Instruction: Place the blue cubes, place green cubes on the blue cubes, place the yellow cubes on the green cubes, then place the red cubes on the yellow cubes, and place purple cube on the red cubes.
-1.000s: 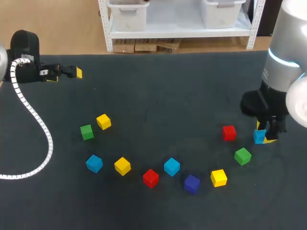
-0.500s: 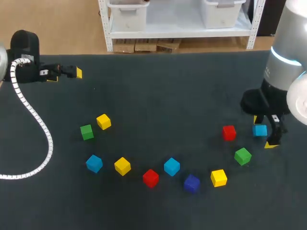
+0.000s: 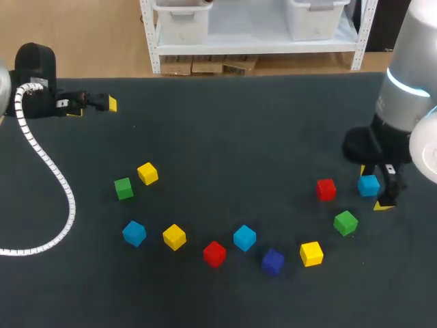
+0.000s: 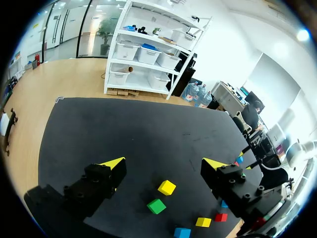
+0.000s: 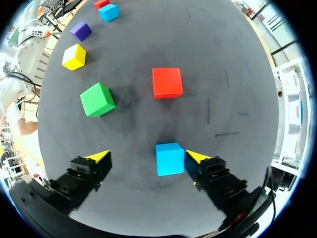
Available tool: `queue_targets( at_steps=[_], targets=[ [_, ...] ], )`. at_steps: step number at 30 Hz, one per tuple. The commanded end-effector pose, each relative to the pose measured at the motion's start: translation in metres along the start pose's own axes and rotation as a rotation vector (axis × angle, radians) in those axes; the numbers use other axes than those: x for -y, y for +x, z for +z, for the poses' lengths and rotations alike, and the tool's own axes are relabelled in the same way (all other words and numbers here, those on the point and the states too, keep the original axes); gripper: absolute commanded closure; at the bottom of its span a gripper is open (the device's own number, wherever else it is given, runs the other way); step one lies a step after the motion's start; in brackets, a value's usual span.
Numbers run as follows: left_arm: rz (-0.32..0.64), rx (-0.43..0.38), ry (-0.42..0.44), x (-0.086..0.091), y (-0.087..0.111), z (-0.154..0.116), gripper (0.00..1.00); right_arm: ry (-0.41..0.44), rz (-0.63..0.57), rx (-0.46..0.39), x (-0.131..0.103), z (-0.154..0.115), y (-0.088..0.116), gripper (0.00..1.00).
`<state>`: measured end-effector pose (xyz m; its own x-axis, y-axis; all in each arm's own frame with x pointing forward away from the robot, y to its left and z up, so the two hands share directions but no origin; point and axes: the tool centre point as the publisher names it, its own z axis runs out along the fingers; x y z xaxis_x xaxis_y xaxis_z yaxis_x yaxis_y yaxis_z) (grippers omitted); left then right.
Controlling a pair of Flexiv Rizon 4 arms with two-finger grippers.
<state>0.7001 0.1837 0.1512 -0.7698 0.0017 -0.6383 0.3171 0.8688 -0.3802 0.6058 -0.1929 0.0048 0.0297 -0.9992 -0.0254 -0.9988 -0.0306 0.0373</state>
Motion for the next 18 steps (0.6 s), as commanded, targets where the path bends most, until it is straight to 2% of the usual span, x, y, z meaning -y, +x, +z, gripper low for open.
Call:
queue_targets(
  at_steps=[1,2,4,5,6,13,18],
  targets=[
    [0.001,0.004,0.005,-0.001,0.001,0.000,0.00,0.006,0.004,-0.008,0.003,0.007,-0.001,0.50],
    [0.001,0.004,0.005,-0.001,0.001,0.000,0.00,0.007,0.004,-0.009,0.003,0.008,-0.001,0.51],
    [0.001,0.004,0.005,-0.001,0.001,0.000,0.00,0.016,0.011,-0.015,0.005,0.009,-0.001,0.64],
    [0.001,0.004,0.005,-0.001,0.001,0.000,0.00,0.017,0.011,-0.016,0.006,0.008,0.000,0.87],
    [0.001,0.004,0.005,-0.001,0.001,0.000,0.00,0.021,0.012,-0.015,0.006,0.007,0.000,1.00],
    [0.001,0.004,0.005,-0.001,0.001,0.000,0.00,0.045,0.031,-0.025,0.010,-0.002,0.002,1.00],
    [0.001,0.004,0.005,-0.001,0.001,0.000,0.00,0.056,0.051,-0.009,0.017,-0.024,-0.009,1.00]
  ],
)
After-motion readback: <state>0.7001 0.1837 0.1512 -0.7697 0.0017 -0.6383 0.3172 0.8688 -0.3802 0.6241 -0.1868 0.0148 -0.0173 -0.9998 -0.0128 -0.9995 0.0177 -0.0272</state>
